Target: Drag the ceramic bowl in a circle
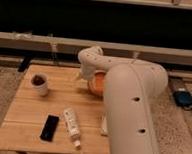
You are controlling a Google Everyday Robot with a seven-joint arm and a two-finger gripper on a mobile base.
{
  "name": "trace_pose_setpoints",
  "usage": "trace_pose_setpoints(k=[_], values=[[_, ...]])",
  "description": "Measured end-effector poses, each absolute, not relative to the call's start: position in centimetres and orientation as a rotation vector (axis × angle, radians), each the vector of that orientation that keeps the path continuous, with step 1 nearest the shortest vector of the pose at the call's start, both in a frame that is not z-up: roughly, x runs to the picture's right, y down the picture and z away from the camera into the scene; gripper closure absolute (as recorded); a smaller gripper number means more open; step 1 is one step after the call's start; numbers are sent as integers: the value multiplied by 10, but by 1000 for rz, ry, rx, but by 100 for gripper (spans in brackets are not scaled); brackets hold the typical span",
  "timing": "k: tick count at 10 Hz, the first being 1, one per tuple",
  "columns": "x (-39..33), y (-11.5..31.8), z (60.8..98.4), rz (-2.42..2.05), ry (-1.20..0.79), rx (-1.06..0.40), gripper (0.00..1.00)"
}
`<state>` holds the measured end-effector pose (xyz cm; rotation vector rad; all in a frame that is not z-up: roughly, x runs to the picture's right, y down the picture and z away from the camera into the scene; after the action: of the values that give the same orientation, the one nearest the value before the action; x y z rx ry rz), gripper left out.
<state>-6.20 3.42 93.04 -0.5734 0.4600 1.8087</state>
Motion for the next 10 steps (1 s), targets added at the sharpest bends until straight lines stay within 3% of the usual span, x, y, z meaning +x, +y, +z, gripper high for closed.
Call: trace_pose_setpoints(k=[4,5,10], values=[[-64,48,936,1801,464,-581,21],[-64,51,937,1797,470,-576,26],[-60,57,932,1781,510,-545,77]])
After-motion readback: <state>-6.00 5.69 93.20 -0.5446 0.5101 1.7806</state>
